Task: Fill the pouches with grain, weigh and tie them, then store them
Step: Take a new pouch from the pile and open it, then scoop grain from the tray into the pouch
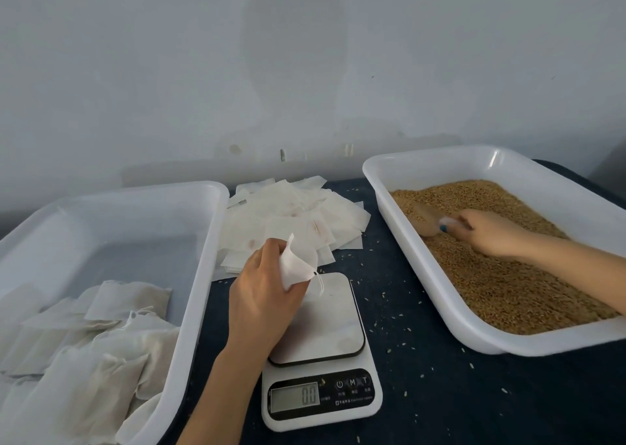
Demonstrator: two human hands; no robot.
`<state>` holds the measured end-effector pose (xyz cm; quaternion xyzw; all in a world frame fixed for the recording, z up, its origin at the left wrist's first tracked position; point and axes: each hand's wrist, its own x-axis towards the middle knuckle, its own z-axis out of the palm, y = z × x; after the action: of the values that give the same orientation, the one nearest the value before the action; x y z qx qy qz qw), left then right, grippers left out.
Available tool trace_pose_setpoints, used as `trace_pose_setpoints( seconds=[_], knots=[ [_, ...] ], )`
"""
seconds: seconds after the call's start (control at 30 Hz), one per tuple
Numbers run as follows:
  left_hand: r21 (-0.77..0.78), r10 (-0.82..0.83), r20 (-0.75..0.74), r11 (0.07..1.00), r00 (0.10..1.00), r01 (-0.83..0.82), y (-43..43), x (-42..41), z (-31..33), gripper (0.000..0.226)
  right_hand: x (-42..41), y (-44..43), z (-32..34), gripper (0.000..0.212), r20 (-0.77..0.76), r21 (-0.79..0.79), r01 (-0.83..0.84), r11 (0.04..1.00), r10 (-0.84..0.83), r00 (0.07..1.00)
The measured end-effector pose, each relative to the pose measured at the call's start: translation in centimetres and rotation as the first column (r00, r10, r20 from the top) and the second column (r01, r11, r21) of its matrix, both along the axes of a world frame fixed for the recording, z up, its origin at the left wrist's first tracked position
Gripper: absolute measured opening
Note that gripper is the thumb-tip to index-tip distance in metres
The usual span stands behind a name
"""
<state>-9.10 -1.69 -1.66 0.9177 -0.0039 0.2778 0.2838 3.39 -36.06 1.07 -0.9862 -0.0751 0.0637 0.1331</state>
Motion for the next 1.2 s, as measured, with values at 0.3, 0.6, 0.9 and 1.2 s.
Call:
trace_pose_setpoints(
  seconds=[0.3, 0.6, 0.9, 1.2],
  knots=[
    [-0.202, -0.091, -0.056, 0.976, 0.994, 0.078, -0.3, -0.2, 0.7, 0.034, -3.1, -5.1, 1.1, 0.012, -0.167, 0.445, 0.07, 0.893, 0.007, 0.986],
    [-0.401, -0.377, -0.105, 0.863, 0.92, 0.308, -1.0, -0.4, 1.4, 0.027, -5.9, -8.2, 3.5, 0.046, -0.04, 0.514, -0.04, 0.857, 0.071, 0.997],
    [-0.301, -0.452, -0.161, 0.869, 0.878, 0.392, -1.6, -0.7, 1.7, 0.025, -8.2, -4.7, 8.9, 0.053, -0.171, 0.537, -0.174, 0.825, 0.308, 0.936],
    [-0.226, -0.454, -0.203, 0.884, 0.868, 0.41, -1.7, -1.2, 2.1, 0.04, -9.0, 1.7, 12.3, 0.028, -0.147, 0.346, -0.389, 0.854, 0.459, 0.876]
  ],
)
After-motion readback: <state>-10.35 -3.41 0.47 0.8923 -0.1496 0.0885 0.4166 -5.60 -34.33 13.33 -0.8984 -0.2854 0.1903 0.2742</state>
